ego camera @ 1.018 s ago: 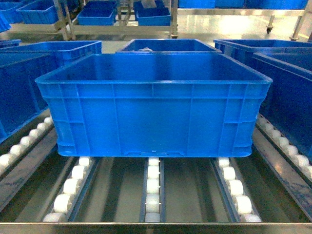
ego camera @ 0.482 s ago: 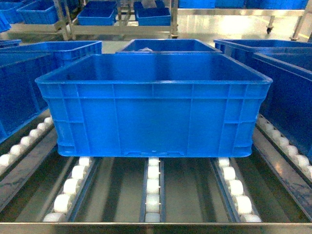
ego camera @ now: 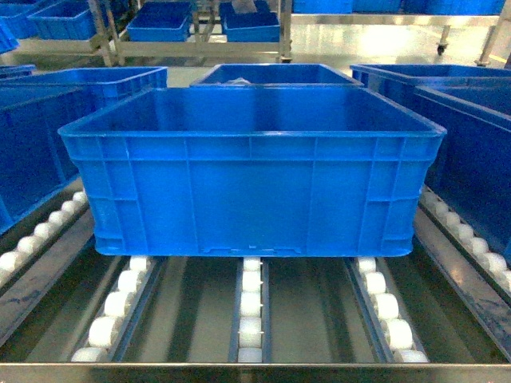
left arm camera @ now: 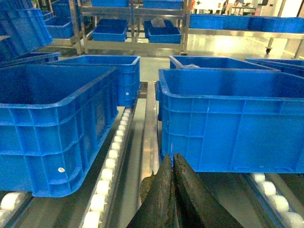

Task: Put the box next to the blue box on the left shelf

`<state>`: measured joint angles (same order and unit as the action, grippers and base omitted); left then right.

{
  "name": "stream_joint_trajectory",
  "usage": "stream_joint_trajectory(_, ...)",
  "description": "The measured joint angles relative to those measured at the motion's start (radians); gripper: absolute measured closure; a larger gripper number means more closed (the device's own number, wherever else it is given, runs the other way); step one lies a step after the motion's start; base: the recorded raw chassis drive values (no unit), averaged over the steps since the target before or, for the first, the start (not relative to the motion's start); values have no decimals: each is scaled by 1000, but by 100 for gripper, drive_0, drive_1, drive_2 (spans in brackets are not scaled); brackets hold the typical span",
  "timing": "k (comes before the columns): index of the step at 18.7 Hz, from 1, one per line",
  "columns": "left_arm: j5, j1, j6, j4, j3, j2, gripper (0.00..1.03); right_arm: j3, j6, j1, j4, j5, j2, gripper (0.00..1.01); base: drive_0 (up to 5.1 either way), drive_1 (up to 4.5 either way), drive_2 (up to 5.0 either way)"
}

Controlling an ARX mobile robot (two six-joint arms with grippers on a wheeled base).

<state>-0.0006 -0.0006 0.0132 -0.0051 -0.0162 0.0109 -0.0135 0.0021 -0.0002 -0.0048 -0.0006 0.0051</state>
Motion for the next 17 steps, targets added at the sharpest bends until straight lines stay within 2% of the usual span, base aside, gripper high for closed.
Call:
stream_joint_trajectory(10, 0, 0, 0, 0, 0, 0, 5, 0, 0, 0, 0, 0, 0, 5, 0, 0, 0)
stream_joint_trajectory(11, 0, 0, -2, 0, 0, 0, 5, 0, 0, 0, 0, 0, 0, 2, 0, 0, 0)
stream_joint_trajectory(17, 0, 0, -2, 0, 0, 0, 5, 0, 0, 0, 0, 0, 0, 3, 0, 0, 0)
